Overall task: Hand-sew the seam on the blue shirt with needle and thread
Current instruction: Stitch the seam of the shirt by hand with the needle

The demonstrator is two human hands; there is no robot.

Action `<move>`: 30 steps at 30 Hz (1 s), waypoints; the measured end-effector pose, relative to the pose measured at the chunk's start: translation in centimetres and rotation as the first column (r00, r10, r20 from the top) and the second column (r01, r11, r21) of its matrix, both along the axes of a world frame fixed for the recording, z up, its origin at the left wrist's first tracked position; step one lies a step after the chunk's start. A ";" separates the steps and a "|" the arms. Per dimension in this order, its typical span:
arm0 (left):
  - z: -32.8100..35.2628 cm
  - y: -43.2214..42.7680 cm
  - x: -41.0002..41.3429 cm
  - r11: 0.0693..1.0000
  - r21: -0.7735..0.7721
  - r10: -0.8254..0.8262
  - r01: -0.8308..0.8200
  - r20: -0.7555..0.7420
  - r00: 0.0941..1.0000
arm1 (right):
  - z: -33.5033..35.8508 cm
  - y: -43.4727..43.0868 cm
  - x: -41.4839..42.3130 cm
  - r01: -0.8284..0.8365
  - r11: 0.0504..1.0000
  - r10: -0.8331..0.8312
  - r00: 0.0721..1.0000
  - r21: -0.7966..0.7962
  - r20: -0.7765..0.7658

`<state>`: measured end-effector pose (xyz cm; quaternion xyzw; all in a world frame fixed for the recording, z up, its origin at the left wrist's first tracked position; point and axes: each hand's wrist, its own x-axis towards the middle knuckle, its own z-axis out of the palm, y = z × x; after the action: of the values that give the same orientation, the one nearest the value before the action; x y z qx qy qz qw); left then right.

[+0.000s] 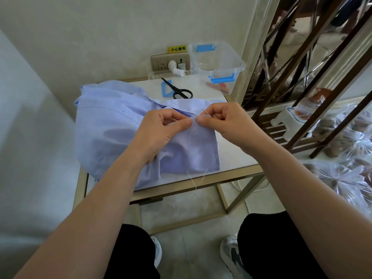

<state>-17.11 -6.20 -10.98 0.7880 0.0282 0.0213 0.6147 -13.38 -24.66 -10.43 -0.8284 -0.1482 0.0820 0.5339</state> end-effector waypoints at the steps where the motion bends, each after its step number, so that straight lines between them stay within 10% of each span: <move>1: 0.0 0.1 0.1 1.000 -0.005 -0.007 0.007 -0.003 1.000 | 0.1 -0.1 0.0 -0.002 1.000 0.002 1.000 -0.004 0.002; 30: 0.4 0.5 -0.1 0.998 -0.045 -0.046 0.046 0.016 0.999 | 0.7 -1.3 -1.1 -0.101 0.989 0.124 0.963 -0.109 0.238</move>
<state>-17.25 -5.70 -10.56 0.7740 0.0061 0.0123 0.6330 -14.48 -25.92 -9.75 -0.8471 -0.2555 0.0166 0.4656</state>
